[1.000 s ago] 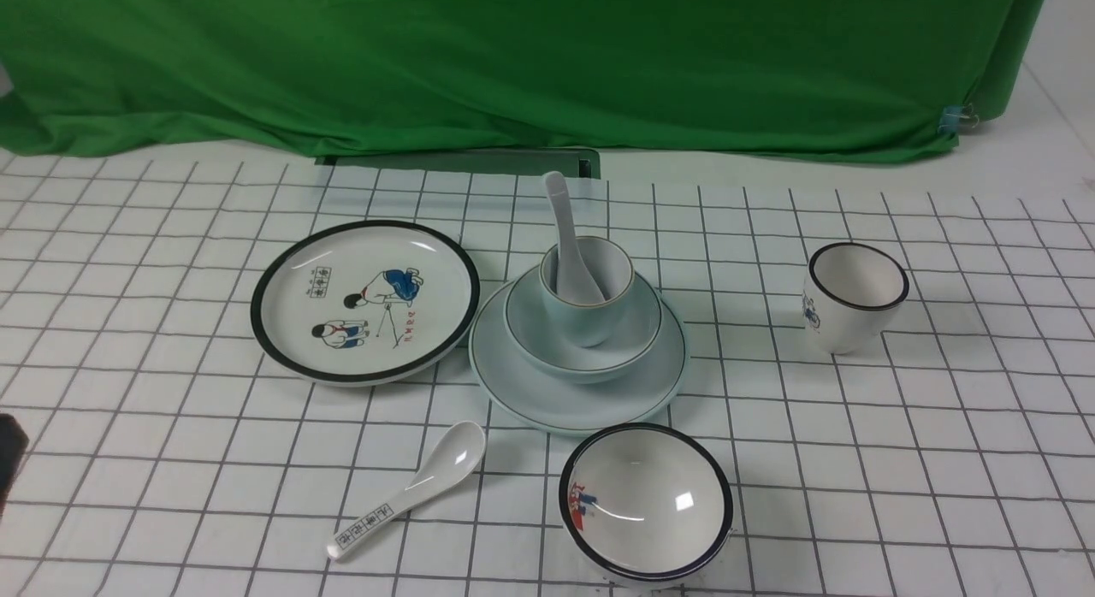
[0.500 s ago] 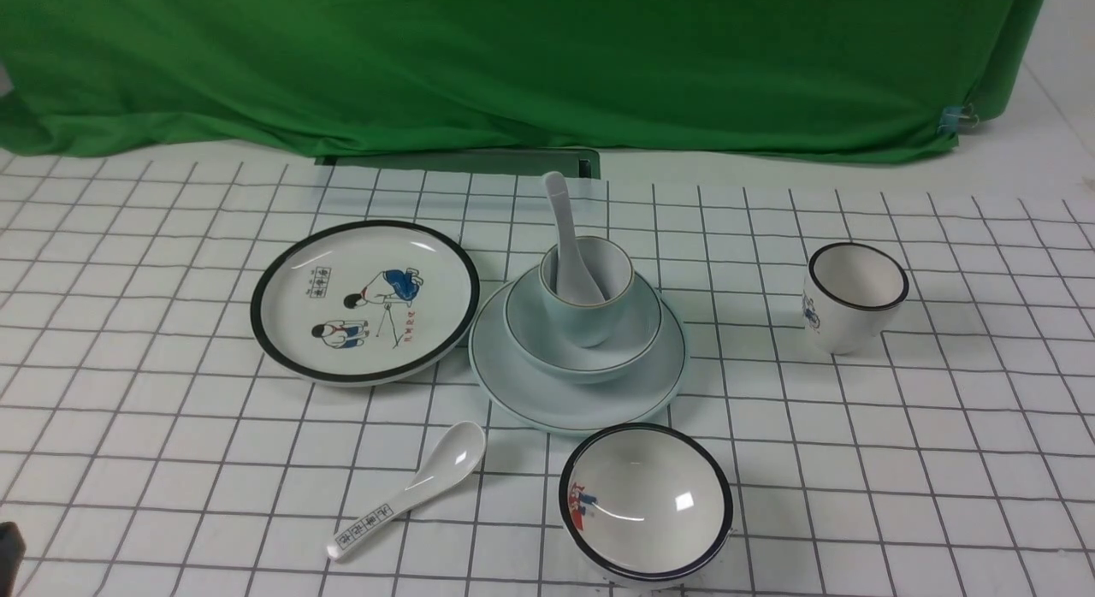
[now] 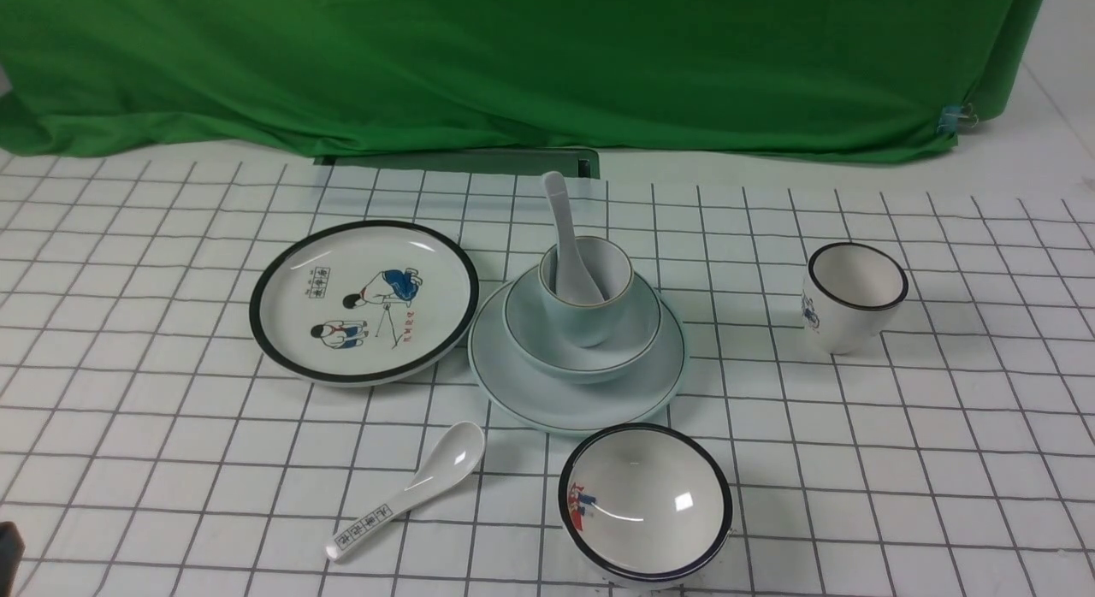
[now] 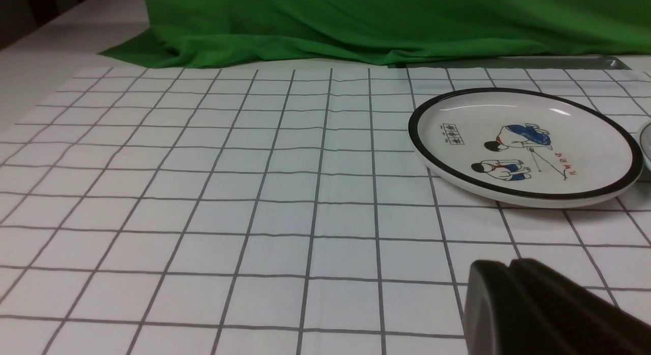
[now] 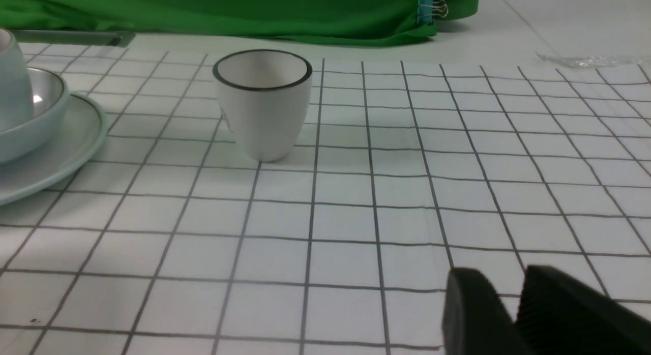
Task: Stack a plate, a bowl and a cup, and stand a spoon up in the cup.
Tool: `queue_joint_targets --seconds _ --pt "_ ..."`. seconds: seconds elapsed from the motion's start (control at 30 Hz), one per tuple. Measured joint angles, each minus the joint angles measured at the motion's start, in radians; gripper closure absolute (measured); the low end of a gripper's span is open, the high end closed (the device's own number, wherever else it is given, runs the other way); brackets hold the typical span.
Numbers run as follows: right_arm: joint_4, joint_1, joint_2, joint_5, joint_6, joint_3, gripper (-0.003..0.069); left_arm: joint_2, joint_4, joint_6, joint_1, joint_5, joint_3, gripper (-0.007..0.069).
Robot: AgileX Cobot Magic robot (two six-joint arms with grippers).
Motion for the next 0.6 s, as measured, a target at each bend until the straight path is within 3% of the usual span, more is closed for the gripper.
queue_joint_targets --seconds 0.6 --pt "0.0 0.0 0.0 0.0 0.0 0.0 0.0447 0.0 0.011 0.002 0.0 -0.001 0.0 0.0653"
